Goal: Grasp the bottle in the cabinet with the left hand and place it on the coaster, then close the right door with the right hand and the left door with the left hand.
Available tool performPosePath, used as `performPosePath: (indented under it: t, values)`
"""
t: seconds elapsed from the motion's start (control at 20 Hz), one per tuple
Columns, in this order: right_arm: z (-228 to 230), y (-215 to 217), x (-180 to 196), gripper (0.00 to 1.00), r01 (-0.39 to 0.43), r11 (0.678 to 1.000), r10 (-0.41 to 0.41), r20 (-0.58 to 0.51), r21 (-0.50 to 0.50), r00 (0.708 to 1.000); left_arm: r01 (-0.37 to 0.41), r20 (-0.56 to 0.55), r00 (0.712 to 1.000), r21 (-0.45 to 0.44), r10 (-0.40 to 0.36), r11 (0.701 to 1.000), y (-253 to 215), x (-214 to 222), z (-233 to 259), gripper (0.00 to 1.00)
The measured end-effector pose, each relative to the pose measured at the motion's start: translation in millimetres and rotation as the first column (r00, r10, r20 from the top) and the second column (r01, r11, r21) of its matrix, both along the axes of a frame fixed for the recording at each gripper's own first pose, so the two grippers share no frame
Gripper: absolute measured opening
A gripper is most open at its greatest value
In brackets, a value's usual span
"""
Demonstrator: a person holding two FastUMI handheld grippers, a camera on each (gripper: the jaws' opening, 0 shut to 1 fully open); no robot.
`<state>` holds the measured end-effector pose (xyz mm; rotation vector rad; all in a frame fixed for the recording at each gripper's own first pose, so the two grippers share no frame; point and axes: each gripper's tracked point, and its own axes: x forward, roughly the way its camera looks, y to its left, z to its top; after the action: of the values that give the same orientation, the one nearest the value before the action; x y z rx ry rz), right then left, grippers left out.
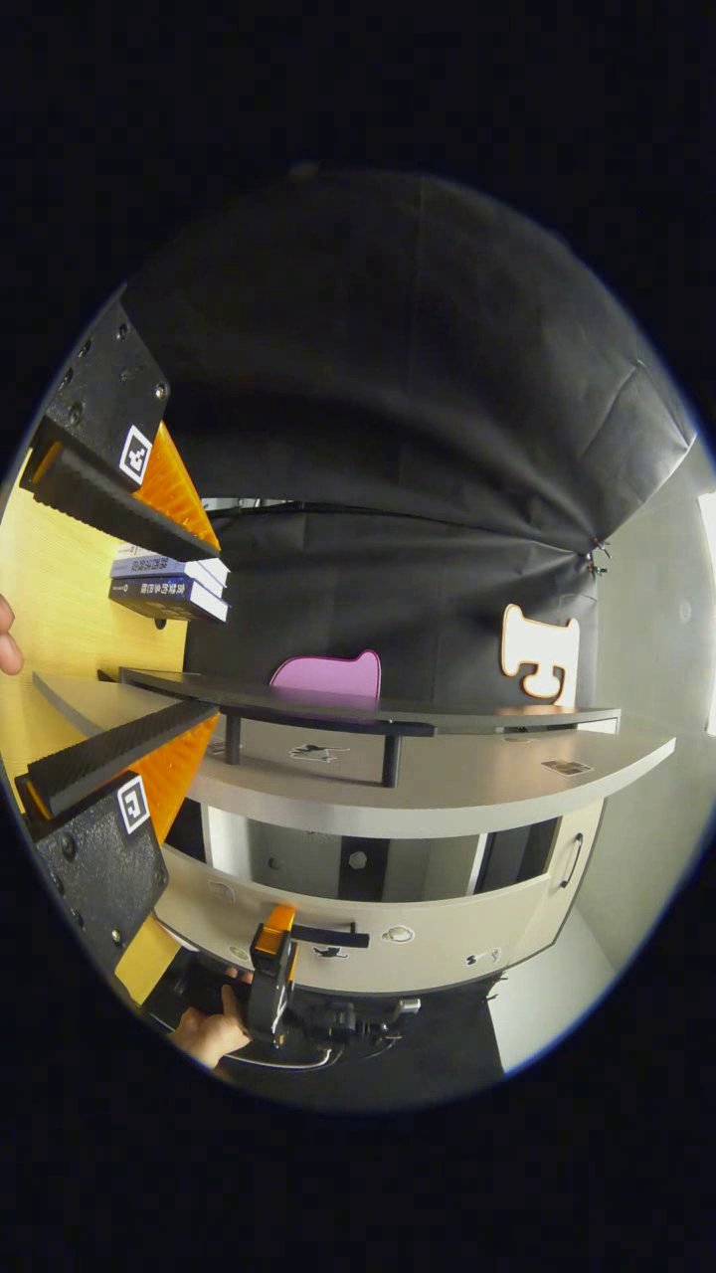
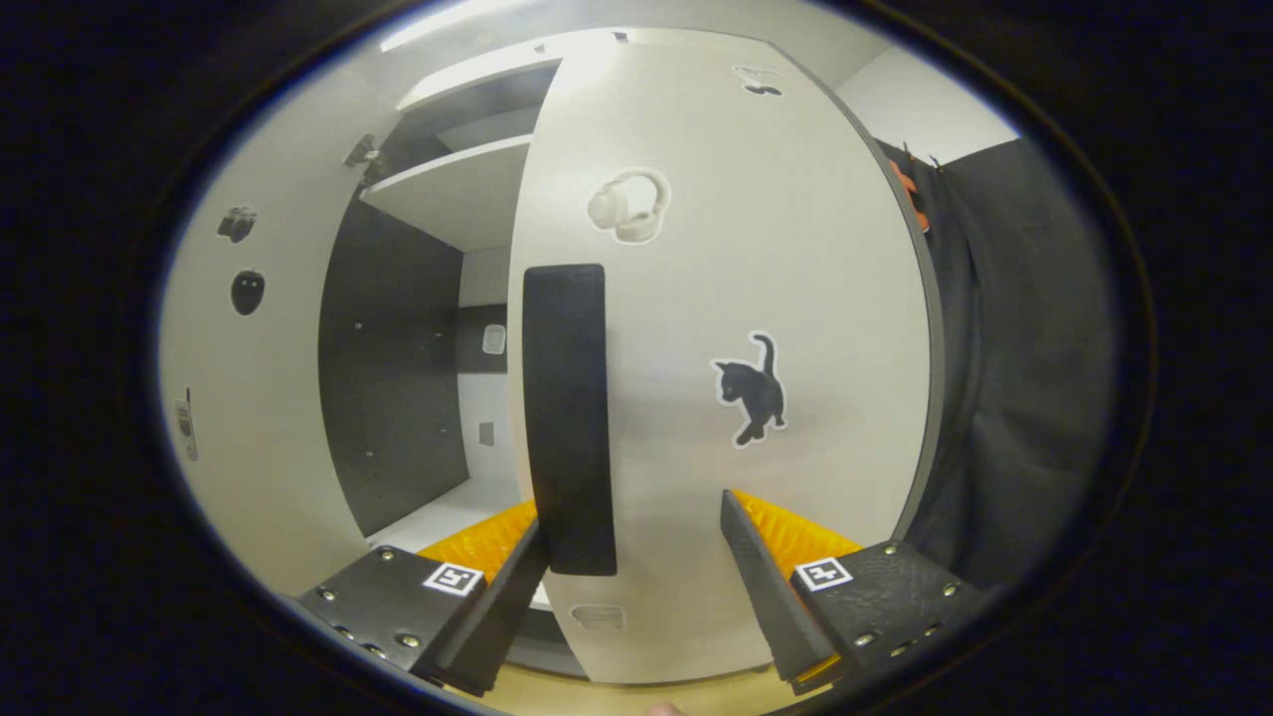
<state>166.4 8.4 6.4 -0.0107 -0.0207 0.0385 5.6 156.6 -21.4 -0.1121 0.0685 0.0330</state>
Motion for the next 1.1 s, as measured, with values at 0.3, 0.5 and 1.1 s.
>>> performPosePath:
  t: [0.3,0.5,1.1]
  values:
    - [-0.8,-0.1,1.7,0.98,0.020,1.000,-0.020,0.007,-0.009,1.000,0.048,0.018,0.999,0.002,-0.048,0.999,-6.8,11.1,7.5,0.91]
    - [-0.2,-0.7,2.5,0.97,0.027,1.000,-0.027,0.006,-0.010,1.000,0.069,0.014,0.997,0.028,-0.070,0.997,-11.4,16.2,6.4,0.90]
    - [3.3,-3.0,-24.6,0.97,-0.012,1.000,0.012,-0.004,-0.008,1.000,0.139,0.005,0.990,0.029,-0.139,0.990,-24.3,22.9,5.1,0.90]
